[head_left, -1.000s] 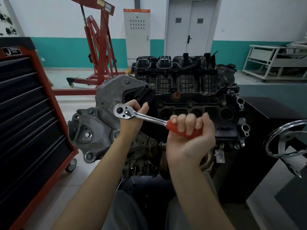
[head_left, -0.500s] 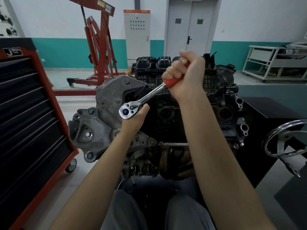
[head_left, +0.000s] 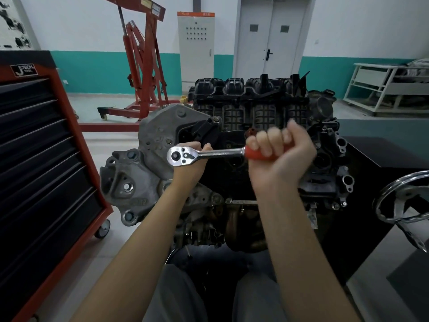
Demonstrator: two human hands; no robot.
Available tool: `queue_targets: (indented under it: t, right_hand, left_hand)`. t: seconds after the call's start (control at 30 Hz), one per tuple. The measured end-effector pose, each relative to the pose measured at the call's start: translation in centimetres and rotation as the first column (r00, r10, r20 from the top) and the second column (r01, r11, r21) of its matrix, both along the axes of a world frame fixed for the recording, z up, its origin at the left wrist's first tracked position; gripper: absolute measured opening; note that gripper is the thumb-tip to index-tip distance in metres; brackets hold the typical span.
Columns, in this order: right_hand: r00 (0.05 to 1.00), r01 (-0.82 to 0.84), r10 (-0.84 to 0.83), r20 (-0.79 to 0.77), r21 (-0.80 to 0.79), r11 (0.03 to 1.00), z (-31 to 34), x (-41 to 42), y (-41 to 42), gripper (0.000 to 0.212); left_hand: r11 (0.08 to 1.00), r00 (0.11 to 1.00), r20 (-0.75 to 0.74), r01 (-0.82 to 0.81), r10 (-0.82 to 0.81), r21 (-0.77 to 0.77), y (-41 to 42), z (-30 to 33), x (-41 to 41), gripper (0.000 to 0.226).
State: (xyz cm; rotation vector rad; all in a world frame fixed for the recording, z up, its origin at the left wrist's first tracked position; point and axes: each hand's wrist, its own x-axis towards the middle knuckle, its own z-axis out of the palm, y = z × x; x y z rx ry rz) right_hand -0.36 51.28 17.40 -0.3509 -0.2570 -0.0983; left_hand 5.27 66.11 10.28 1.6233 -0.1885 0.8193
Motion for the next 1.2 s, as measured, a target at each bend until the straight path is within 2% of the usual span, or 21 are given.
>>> queue_targets:
  t: [0.13,0.23,0.3,0.37,0.47,0.57,0.73,0.87,0.97,1.07,1.13,1.2]
  right_hand:
    - [0.992,-0.122,0.123,-0.009,-0.23,0.965,4.5,3.3,0.6,0.043]
    - [0.985,-0.17,0.164,-0.045,-0.311,0.935,6.2,4.1,1.4,0.041]
    - [0.989,-0.145,0.137,-0.05,-0.245,0.959,5.4,3.4,1.6,0.04]
    - [0.997,-0.065,0.061,-0.037,-0.111,0.992,3.3,1.9,1.5,0.042]
    - [0.998,0.041,-0.037,-0.059,0.069,0.997,-1.0,-1.4,1.2,0.043]
    - [0.996,0.066,-0.056,-0.074,0.14,0.988,-3.3,-3.3,1.4,0.043]
    - [1.0,-0.014,0.014,0.001,-0.014,1.0,-0.1,-0.2,0.2,0.044]
    - [0.988,-0.152,0.157,0.003,-0.243,0.958,4.4,3.1,0.6,0.047]
    - [0.971,-0.234,0.236,-0.036,-0.339,0.911,6.4,4.4,1.5,0.046]
    - [0.978,-0.207,0.205,-0.037,-0.31,0.928,6.2,3.8,1.7,0.042]
    - [0.992,-0.125,0.126,-0.011,-0.211,0.969,4.4,2.5,1.4,0.042]
    - [0.999,-0.042,0.041,-0.013,-0.062,0.997,1.8,0.7,1.0,0.042]
  left_hand:
    - [0.996,0.995,-0.095,-0.025,0.017,-0.08,-0.2,-0.3,0.1,0.022]
    - [0.998,0.99,-0.142,-0.023,0.015,-0.059,-0.1,-0.5,0.2,0.036]
    - [0.994,0.988,-0.153,-0.011,-0.006,-0.11,0.0,-0.6,0.2,0.034]
    - [0.986,0.997,-0.075,0.018,-0.031,-0.166,0.2,-0.5,0.1,0.03]
    - [0.997,0.999,0.038,0.039,-0.036,-0.068,0.1,-0.1,-0.1,0.039]
    - [0.999,0.997,0.073,0.023,-0.02,-0.042,0.0,-0.1,-0.1,0.042]
    - [0.999,1.0,0.018,-0.011,0.011,-0.033,0.1,-0.1,0.3,0.05]
    - [0.997,0.997,-0.079,-0.007,0.001,-0.08,0.1,-0.3,0.2,0.027]
    - [0.998,0.994,-0.103,0.026,-0.033,-0.06,0.1,-0.5,0.2,0.043]
    - [0.993,0.994,-0.105,-0.021,0.009,-0.113,0.2,-0.6,0.3,0.037]
    - [0.99,0.997,-0.069,-0.027,0.018,-0.136,0.2,-0.5,0.2,0.025]
    - [0.996,1.0,0.017,-0.014,0.015,-0.09,0.0,-0.4,0.1,0.032]
